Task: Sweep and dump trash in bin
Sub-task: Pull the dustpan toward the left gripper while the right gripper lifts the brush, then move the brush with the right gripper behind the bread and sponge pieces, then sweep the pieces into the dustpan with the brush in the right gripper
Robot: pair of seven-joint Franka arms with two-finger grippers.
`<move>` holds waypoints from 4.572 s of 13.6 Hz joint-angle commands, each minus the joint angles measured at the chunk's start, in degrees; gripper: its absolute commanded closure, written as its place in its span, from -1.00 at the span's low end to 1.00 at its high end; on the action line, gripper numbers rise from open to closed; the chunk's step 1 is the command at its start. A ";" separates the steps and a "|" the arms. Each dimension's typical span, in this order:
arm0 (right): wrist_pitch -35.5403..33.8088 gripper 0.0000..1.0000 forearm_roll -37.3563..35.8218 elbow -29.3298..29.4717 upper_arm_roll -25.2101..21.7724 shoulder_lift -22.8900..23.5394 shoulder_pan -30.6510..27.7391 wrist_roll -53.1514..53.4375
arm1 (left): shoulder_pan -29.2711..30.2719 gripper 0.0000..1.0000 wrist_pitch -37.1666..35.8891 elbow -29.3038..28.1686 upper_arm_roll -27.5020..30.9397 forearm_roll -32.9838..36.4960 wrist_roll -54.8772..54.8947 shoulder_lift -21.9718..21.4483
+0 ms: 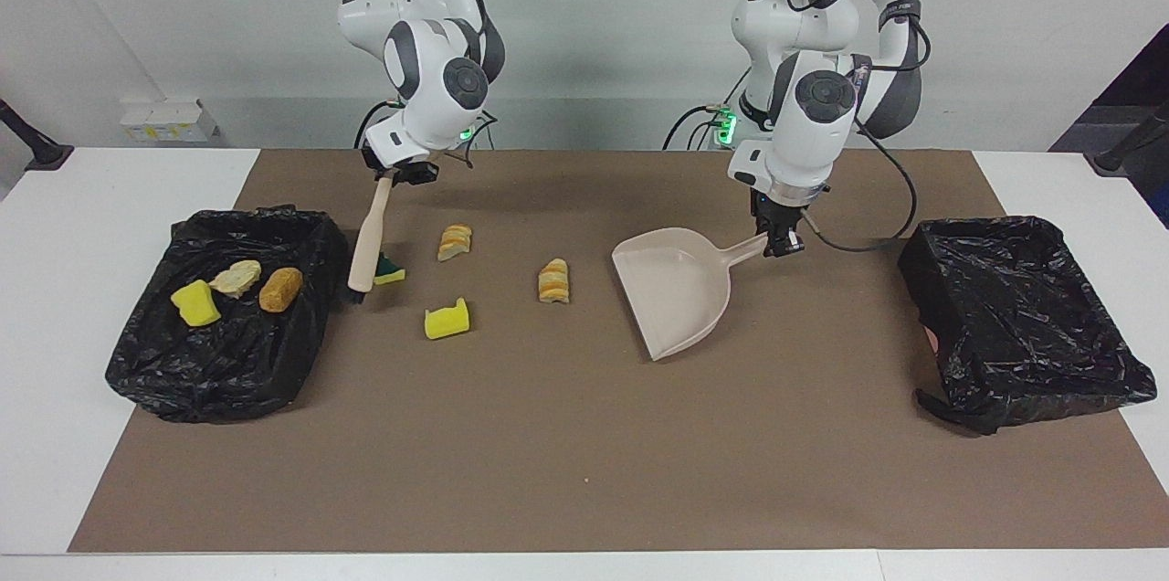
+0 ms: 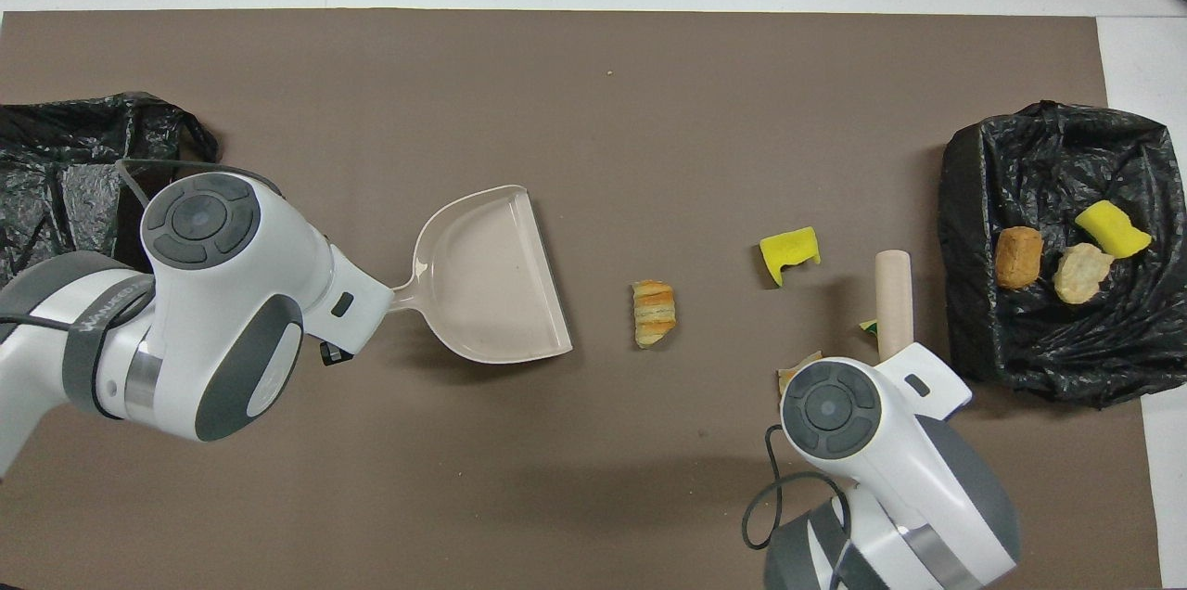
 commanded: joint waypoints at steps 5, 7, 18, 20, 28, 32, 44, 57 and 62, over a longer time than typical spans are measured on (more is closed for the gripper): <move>2.55 1.00 -1.25 -6.55 0.83 -4.14 -1.58 -3.70 | -0.40 1.00 2.23 -2.15 0.29 0.83 0.45 -1.95; 4.22 1.00 -0.38 -7.09 0.92 -3.44 -1.49 -4.48 | -0.57 1.00 2.41 -2.32 0.21 0.91 0.54 -1.77; 6.33 1.00 27.99 12.58 1.01 11.75 5.80 2.00 | -7.08 1.00 4.87 -7.51 -0.14 1.79 -11.24 -1.95; 7.47 1.00 29.50 17.76 1.01 17.11 7.03 6.31 | -9.09 1.00 4.96 -7.86 -0.15 1.79 -12.63 -1.95; 5.81 1.00 33.02 25.52 1.09 20.56 12.74 9.49 | -10.33 1.00 9.88 -10.50 -0.15 1.97 -15.09 -2.83; 5.10 1.00 33.46 24.55 1.88 19.68 15.99 7.64 | -10.42 1.00 10.06 -10.24 -0.23 1.88 -18.09 -2.74; 1.95 1.00 38.56 26.93 1.89 16.08 20.39 8.34 | -9.45 1.00 10.14 -9.62 -0.15 1.88 -18.01 -2.21; -8.58 1.00 26.82 17.26 1.36 9.66 13.28 11.14 | -9.54 1.00 10.14 -9.44 -0.15 1.88 -18.36 -2.21; -11.24 1.00 24.06 10.77 1.62 4.93 13.19 22.65 | -9.45 1.00 10.15 -9.36 -0.15 1.71 -18.62 -2.13</move>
